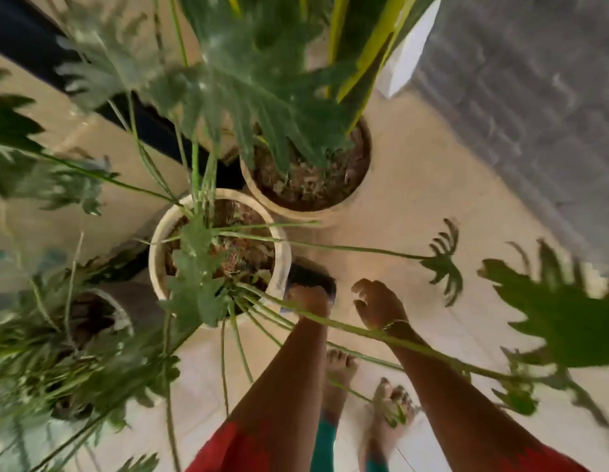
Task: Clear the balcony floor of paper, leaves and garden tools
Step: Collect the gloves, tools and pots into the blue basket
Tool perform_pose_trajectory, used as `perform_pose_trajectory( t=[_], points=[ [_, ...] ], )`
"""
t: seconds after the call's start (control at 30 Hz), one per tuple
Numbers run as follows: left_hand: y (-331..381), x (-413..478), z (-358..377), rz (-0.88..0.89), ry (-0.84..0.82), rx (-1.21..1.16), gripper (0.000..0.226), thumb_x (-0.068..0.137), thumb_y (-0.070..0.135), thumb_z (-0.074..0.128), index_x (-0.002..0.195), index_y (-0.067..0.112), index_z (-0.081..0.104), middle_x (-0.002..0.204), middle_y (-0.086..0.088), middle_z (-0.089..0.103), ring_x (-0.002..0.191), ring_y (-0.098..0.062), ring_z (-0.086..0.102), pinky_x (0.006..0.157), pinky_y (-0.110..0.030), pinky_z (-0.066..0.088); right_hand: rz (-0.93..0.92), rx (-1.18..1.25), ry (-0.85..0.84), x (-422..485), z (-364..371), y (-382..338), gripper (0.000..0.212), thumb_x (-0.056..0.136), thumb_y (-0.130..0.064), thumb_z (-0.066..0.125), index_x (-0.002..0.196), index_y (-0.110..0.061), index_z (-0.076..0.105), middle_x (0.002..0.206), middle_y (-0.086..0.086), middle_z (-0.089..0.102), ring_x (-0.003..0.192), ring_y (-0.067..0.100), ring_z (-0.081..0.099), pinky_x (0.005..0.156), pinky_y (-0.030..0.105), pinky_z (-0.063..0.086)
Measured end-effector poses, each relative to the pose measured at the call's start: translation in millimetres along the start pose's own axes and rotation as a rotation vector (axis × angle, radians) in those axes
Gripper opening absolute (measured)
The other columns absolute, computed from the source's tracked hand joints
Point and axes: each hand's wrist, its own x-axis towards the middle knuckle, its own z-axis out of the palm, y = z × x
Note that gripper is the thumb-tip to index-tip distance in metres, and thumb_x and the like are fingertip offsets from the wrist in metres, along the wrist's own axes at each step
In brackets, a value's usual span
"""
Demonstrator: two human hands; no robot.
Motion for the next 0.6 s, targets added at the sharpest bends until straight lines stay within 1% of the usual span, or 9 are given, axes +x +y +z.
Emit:
perform_pose_trajectory(
  t=[0.03, 0.1, 0.17, 0.23, 0.3, 0.4, 0.47, 0.53, 0.6],
  points=[
    [-0.1, 9.3, 8.6, 0.016, 0.003, 0.002, 0.04, 0.1, 0.009, 0.03, 0.137, -0.006, 0.036, 0.143, -0.024, 0.037, 0.133, -0.038, 0.034, 0.111, -0.043, 0.03, 0.003, 0.02, -0.012, 9.1, 6.6, 4.3, 0.03, 0.09, -0.016, 0.052, 0.119, -0.016, 0.056, 0.119, 0.01, 0.056, 0.113, 0.027, 0.054, 0.094, 0.032, 0.044],
    [-3.0, 31.5, 20.6, -0.083, -0.005, -0.071, 0.05, 0.098, 0.015, 0.036, 0.143, -0.004, 0.025, 0.149, -0.024, 0.026, 0.137, -0.037, 0.028, 0.113, -0.045, 0.026, 0.017, 0.079, -0.011, 19.7, 15.7, 12.4, 0.029, 0.089, -0.014, 0.054, 0.118, -0.015, 0.056, 0.118, 0.011, 0.057, 0.111, 0.026, 0.056, 0.094, 0.032, 0.044],
    [-5.3, 46.0, 32.0, -0.171, 0.1, -0.087, 0.059, 0.098, 0.021, 0.039, 0.146, -0.002, 0.014, 0.152, -0.021, 0.019, 0.139, -0.034, 0.023, 0.114, -0.041, 0.023, 0.035, 0.126, 0.003, 25.6, 20.5, 19.3, 0.029, 0.088, -0.014, 0.055, 0.117, -0.014, 0.056, 0.117, 0.01, 0.059, 0.109, 0.026, 0.057, 0.094, 0.033, 0.044],
    [-3.9, 41.8, 34.8, -0.198, 0.214, -0.223, 0.057, 0.096, 0.017, 0.044, 0.144, 0.0, 0.019, 0.148, -0.02, 0.026, 0.134, -0.035, 0.03, 0.109, -0.042, 0.03, 0.032, 0.132, 0.012, 31.4, 23.5, 26.4, 0.03, 0.088, -0.014, 0.056, 0.118, -0.014, 0.056, 0.117, 0.01, 0.06, 0.108, 0.026, 0.058, 0.094, 0.033, 0.044],
    [-5.3, 34.8, 39.2, -0.165, 0.339, -0.321, 0.048, 0.093, 0.01, 0.046, 0.139, 0.004, 0.033, 0.14, -0.017, 0.04, 0.126, -0.034, 0.041, 0.1, -0.042, 0.038, 0.028, 0.118, 0.001, 33.3, 25.3, 30.6, 0.03, 0.089, -0.014, 0.054, 0.119, -0.013, 0.055, 0.118, 0.01, 0.061, 0.109, 0.026, 0.057, 0.094, 0.031, 0.043],
    [-5.8, 27.9, 44.9, 0.02, 0.333, -0.302, 0.034, 0.09, 0.009, 0.052, 0.124, 0.015, 0.055, 0.121, -0.008, 0.061, 0.111, -0.027, 0.056, 0.09, -0.035, 0.046, 0.073, 0.156, 0.002, 33.9, 26.5, 34.3, 0.029, 0.091, -0.012, 0.05, 0.119, -0.011, 0.055, 0.119, 0.008, 0.061, 0.11, 0.025, 0.056, 0.087, 0.022, 0.039],
    [-2.0, 17.0, 44.2, 0.158, 0.318, -0.239, 0.028, 0.09, 0.012, 0.052, 0.115, 0.02, 0.062, 0.114, -0.003, 0.066, 0.105, -0.024, 0.06, 0.084, -0.031, 0.046, 0.112, 0.216, 0.01, 29.3, 20.9, 33.3, 0.028, 0.09, -0.009, 0.051, 0.118, -0.009, 0.057, 0.12, 0.008, 0.062, 0.11, 0.024, 0.057, 0.085, 0.021, 0.038],
    [-1.5, -7.0, 39.5, 0.337, 0.323, -0.14, 0.023, 0.09, 0.01, 0.047, 0.104, 0.018, 0.064, 0.106, -0.003, 0.066, 0.099, -0.025, 0.061, 0.078, -0.031, 0.046, 0.179, 0.301, 0.029, 18.6, 10.5, 30.9, 0.027, 0.09, -0.011, 0.054, 0.116, -0.007, 0.058, 0.119, 0.009, 0.063, 0.108, 0.025, 0.058, 0.083, 0.022, 0.039],
    [-3.4, -34.2, 33.7, 0.619, 0.42, 0.034, 0.026, 0.081, 0.003, 0.045, 0.088, 0.016, 0.066, 0.087, -0.002, 0.067, 0.08, -0.023, 0.065, 0.058, -0.029, 0.049, 0.277, 0.379, 0.078, 1.4, -5.4, 26.1, 0.031, 0.09, -0.024, 0.057, 0.116, -0.008, 0.057, 0.116, 0.01, 0.064, 0.107, 0.028, 0.058, 0.087, 0.028, 0.042]
  ],
)
